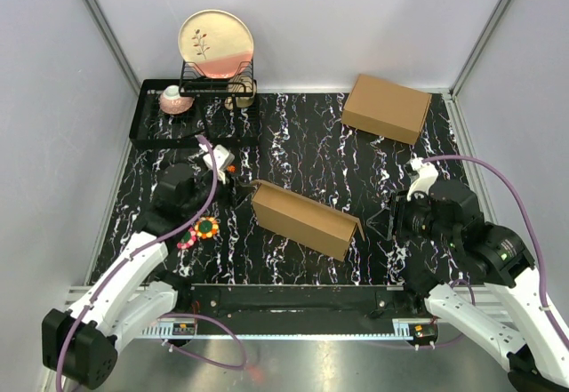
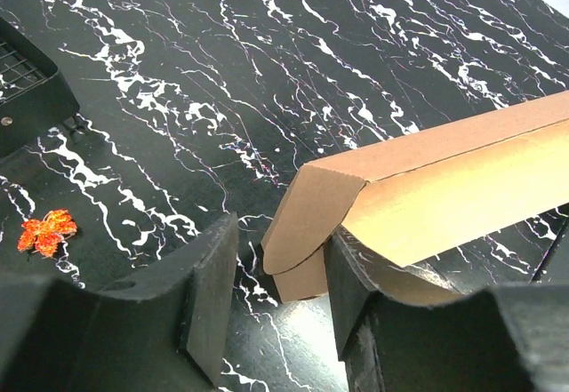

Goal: Fold the paper box

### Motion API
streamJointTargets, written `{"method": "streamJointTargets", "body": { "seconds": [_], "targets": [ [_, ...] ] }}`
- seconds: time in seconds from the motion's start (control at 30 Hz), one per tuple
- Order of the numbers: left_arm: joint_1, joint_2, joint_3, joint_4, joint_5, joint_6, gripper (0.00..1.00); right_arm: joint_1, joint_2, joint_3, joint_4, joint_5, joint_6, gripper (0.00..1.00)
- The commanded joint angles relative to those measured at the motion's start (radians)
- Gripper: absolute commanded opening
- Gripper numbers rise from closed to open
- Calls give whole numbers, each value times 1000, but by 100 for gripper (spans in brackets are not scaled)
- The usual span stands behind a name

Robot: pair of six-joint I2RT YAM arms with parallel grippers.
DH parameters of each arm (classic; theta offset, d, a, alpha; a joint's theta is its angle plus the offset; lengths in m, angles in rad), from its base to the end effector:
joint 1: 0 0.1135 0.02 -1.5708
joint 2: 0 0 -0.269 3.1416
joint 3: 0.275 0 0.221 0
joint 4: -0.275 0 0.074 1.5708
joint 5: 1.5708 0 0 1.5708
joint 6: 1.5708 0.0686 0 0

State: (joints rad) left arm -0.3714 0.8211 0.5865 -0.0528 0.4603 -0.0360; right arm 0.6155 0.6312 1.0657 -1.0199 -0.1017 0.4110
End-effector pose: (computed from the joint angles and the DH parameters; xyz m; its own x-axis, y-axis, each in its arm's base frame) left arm 0.1636 -0.0964 0.2809 -0.2899 0.0783 -0.9538 0.7121 0.6835 -0.1603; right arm 0.0687 0.0571 0.3376 -0.6707 0.0126 -0.7417 -0.4096 0.8273 0.3844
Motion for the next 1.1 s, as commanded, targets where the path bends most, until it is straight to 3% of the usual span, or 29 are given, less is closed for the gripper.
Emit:
{"method": "streamJointTargets", "body": {
  "seconds": [0.0, 0.1, 0.23, 0.6, 1.07],
  "targets": [
    [-11, 18, 7, 50, 20, 10, 40, 4, 4, 5, 35, -39, -18, 43],
    [-20, 21, 4, 77, 20, 4, 31, 4, 2, 7, 29, -38, -20, 43],
    [-24, 13, -10, 93, 14, -7, 11, 4, 15, 30, -5, -20, -26, 43],
    [-34, 9, -13, 100, -18, -24, 7, 4, 38, 50, -49, -62, -15, 60],
    [-40, 4, -1, 77, -49, -31, 6, 13, 82, 14, 63, -214, 48, 63]
  ]
}}
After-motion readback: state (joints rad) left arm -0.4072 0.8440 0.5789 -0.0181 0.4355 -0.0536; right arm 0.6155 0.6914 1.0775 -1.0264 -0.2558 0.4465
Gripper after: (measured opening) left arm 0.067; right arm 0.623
